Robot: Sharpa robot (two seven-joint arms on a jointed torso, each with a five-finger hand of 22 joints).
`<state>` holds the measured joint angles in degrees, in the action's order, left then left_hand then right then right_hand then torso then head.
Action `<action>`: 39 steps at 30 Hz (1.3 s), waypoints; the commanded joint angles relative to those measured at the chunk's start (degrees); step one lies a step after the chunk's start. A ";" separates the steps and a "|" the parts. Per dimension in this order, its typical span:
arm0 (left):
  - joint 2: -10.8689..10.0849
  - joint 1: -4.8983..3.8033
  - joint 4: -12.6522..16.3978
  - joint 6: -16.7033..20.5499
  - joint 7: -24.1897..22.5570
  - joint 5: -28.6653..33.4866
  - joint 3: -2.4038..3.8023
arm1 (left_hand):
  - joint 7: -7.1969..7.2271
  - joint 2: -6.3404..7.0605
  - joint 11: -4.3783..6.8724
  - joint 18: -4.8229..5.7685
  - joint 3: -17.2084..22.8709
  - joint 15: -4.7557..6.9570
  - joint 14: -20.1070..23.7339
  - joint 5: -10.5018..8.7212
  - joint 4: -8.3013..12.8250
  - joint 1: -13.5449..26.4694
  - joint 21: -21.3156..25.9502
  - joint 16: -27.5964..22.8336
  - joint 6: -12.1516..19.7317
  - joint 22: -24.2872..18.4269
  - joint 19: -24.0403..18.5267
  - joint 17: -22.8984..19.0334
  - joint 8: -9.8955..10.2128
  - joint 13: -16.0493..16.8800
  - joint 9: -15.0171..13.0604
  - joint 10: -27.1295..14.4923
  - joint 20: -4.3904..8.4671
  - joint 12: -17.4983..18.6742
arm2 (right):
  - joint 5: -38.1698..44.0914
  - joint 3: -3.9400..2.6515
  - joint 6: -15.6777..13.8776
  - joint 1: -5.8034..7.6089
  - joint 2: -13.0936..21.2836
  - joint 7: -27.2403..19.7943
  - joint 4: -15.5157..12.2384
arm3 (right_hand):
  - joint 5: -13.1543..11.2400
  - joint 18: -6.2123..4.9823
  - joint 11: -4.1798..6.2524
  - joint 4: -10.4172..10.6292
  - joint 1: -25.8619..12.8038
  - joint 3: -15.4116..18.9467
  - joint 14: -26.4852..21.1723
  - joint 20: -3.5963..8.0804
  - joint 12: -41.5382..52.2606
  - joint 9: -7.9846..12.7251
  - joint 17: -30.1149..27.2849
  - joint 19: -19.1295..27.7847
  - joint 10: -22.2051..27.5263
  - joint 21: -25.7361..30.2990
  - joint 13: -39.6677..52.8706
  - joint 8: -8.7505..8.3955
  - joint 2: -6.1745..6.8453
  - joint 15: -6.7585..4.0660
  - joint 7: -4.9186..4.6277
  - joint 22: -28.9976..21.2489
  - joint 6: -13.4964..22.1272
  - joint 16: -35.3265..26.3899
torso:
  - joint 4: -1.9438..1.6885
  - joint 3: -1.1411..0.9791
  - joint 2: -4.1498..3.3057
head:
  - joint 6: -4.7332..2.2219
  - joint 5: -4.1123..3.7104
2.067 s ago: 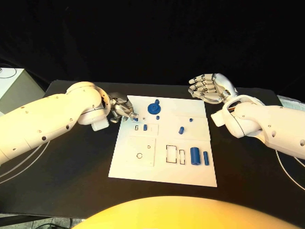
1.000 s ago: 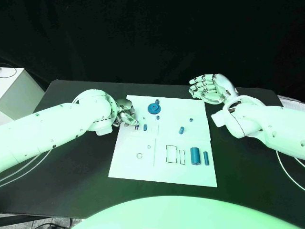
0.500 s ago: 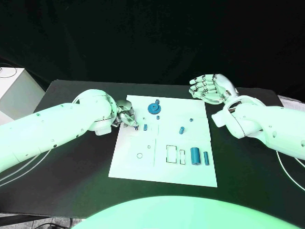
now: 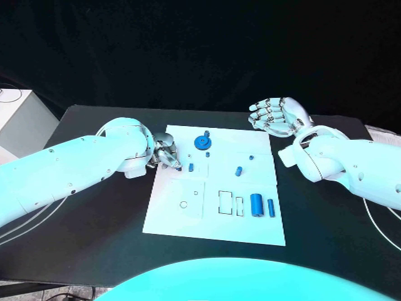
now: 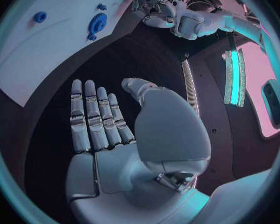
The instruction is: Assemble the parts on the task board
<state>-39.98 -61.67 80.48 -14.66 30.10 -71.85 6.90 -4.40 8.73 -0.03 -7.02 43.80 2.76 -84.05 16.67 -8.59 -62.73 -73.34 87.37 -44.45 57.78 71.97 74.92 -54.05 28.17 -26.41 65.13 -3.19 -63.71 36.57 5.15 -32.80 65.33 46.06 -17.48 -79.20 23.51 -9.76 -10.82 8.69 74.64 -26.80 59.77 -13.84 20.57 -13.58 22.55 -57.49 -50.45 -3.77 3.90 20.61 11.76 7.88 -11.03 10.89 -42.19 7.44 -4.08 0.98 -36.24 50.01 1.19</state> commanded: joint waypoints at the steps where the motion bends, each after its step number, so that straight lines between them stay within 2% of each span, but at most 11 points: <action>1: 0.26 0.02 -0.10 -0.81 -0.02 -0.27 0.00 | -0.03 -0.50 0.04 0.34 11.68 0.48 -4.20 0.19 11.57 0.00 -0.36 0.28 -0.43 0.08 0.55 9.74 -0.17 0.05 -0.05 0.30 0.02 -0.33 | 0.12 -0.02 0.76 -0.04 0.02 -0.82 -0.08 | 0.29 -0.75 -0.01 -0.28 -0.44 0.04 0.33 -0.04 0.04 0.05 -0.05 -0.16 -0.49 -0.08 -0.05 -0.33 -0.22 -0.08 -3.48 -0.04 -0.44 -0.37 | 0.01 0.02 -0.04 | -0.01 -0.09; 11: 0.80 0.05 -0.74 -0.42 -0.05 -0.31 -0.05 | -0.03 -0.49 0.04 0.33 11.77 0.49 -4.15 0.16 11.59 0.05 -0.34 0.22 -0.48 0.01 0.51 9.60 -0.12 -0.13 -0.01 0.29 0.03 -0.20 | 0.11 -0.02 0.81 -0.05 0.04 -0.83 -0.09 | 0.29 -0.75 -0.01 -0.28 -0.44 0.04 0.33 -0.04 0.04 0.05 -0.05 -0.16 -0.49 -0.08 -0.05 -0.33 -0.22 -0.08 -3.48 -0.04 -0.44 -0.37 | -0.01 0.03 -0.04 | -0.01 -0.22; 27: 0.86 0.06 -0.91 -2.81 0.22 -0.71 -0.15 | -0.03 -0.48 0.04 0.35 11.88 0.50 -4.20 0.11 11.62 0.10 -0.41 0.26 -0.52 0.12 0.55 9.71 -0.05 -0.13 0.04 0.35 0.06 -0.13 | 0.09 -0.02 0.87 -0.05 0.06 -0.83 -0.08 | 0.29 -0.75 -0.01 -0.28 -0.44 0.04 0.33 -0.04 0.04 0.05 -0.05 -0.16 -0.49 -0.08 -0.05 -0.33 -0.22 -0.08 -3.48 -0.04 -0.44 -0.37 | -0.01 0.03 -0.01 | -0.01 -0.23; 39: 1.09 0.06 -1.17 -3.14 0.28 -1.20 -0.40 | -0.03 -0.48 0.04 0.35 11.88 0.50 -4.20 0.11 11.62 0.10 -0.41 0.26 -0.52 0.12 0.55 9.71 -0.05 -0.13 0.04 0.35 0.06 -0.13 | 0.09 -0.02 0.89 -0.06 0.05 -0.83 -0.11 | 0.29 -0.75 -0.01 -0.28 -0.44 0.04 0.33 -0.04 0.04 0.05 -0.05 -0.16 -0.49 -0.08 -0.05 -0.33 -0.22 -0.08 -3.48 -0.04 -0.44 -0.37 | -0.01 0.02 -0.03 | -0.01 -0.27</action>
<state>-39.03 -61.84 79.45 -16.16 30.08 -72.31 6.74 -4.31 8.74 -0.14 -7.03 43.80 2.76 -84.04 16.64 -8.59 -62.72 -73.61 87.37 -44.55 57.85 72.18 74.91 -53.70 28.09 -26.29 65.04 -2.98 -63.69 36.54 5.15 -32.67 65.31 46.11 -17.49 -79.23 23.51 -9.76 -10.82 8.69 74.64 -26.80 59.77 -13.84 20.57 -13.59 22.56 -57.49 -50.45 -3.77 3.92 20.61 11.76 7.88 -11.03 10.90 -42.19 7.44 -4.10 0.99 -36.26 50.01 0.91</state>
